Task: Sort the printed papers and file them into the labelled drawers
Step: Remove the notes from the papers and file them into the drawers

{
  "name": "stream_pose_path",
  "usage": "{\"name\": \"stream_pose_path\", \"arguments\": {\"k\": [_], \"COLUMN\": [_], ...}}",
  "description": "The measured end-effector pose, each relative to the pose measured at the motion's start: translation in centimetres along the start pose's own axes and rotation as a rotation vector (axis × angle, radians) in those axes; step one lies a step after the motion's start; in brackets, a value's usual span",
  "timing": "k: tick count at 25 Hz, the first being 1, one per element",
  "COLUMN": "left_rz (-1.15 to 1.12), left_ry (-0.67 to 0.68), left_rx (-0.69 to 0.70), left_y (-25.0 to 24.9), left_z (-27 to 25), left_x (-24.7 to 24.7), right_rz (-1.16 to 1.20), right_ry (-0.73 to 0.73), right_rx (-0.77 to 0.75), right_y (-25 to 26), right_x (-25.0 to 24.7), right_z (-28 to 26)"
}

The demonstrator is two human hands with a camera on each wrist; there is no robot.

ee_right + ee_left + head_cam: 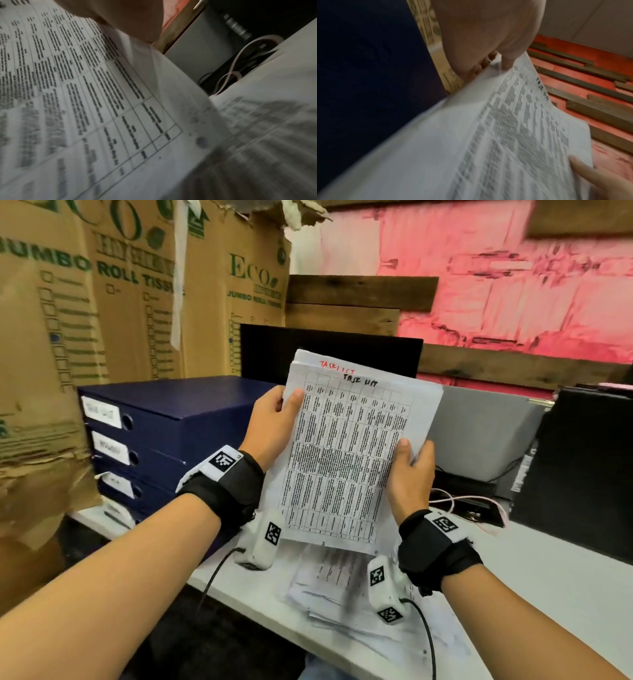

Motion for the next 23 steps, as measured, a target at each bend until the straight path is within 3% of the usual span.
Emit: {"name": "stream_pose_path", "arguments": {"k": [5, 8, 10, 13, 19, 23], "left_rz": [0.263, 0.430, 0.462, 0.579, 0.654, 0.531], "left_ry": [-0.031, -0.160, -0.253, -0.276, -0.241, -0.171], "left_rx": [0.013, 0.035, -0.050, -0.231, -0.372, -0.248], "left_y": [-4.7, -6.0, -4.1, 1.8, 9.4, 8.3], "left_z": [0.0, -1.0, -2.2, -4.4, -5.8, -3.7], "left_x": [-12.1, -19.2, -23.9, -28.7, -29.7, -25.9], "right_rz": [0.135, 0.146, 0.128, 0.067, 0.016, -0.002], "right_ry": [0.181, 0.251, 0.292, 0.302, 0.294, 0.285], "right_rx": [-0.006, 0.004, 0.015, 0.027, 0.013, 0.023], "right_y": [1.7, 1.6, 1.1, 0.4, 0.4, 0.0], "right_x": [9.5, 12.8, 14.1, 14.6, 14.3, 14.5], "right_z": [-3.8, -6.3, -7.8, -8.7, -8.3, -8.1]}}
Point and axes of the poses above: each hand's wrist, its own z-axis towards the middle knuckle, its own x-axis out of the palm, y = z × x, the point moved 10 cm from there along z, towards the middle knuckle, and after that the axes turned 1 degree about -y, right-handed, at the moved point
